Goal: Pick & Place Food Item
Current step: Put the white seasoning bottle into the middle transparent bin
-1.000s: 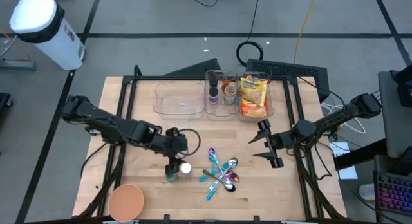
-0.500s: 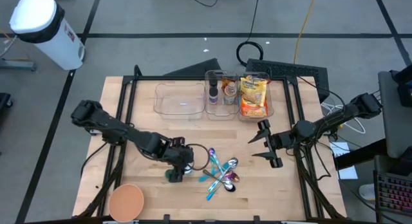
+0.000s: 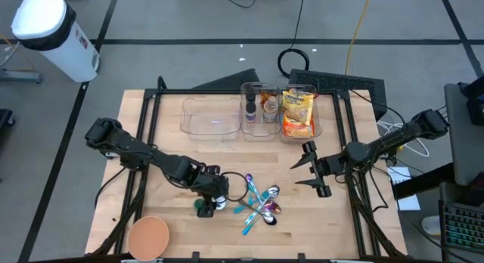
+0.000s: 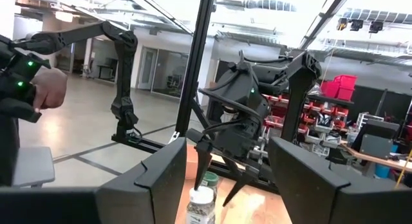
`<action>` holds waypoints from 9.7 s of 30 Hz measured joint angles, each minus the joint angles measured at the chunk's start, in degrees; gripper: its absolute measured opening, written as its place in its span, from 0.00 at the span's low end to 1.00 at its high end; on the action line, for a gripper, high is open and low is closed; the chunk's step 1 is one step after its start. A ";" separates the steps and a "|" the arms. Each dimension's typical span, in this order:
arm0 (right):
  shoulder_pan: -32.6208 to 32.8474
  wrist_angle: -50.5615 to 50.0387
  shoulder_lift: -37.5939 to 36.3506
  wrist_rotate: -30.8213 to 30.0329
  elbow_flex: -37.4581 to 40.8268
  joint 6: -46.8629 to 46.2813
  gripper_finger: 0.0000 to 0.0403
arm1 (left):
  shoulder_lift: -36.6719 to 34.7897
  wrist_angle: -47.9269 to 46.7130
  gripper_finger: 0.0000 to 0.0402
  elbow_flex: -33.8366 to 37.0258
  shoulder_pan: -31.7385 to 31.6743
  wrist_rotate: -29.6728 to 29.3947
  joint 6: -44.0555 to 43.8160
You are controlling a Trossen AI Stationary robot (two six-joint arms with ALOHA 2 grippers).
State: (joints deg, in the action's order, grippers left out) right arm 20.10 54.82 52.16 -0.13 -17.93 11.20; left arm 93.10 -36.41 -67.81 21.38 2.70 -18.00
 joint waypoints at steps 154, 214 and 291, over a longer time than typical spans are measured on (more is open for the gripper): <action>-6.12 -16.03 31.43 -5.94 -24.33 -8.98 0.47 | 5.59 0.07 0.52 -27.32 -6.90 -11.08 22.40; -7.21 -3.19 32.48 -9.12 -22.18 -12.16 0.48 | -0.89 79.07 0.68 21.44 -11.88 -5.78 17.92; -9.42 -103.00 23.72 -9.99 -78.32 -19.66 0.71 | -1.45 78.88 0.50 21.22 -14.70 -1.28 20.22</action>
State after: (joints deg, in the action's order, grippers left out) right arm 10.67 -48.18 75.88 -10.12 -96.25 -8.46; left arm 91.66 42.47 -46.59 6.68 1.41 2.22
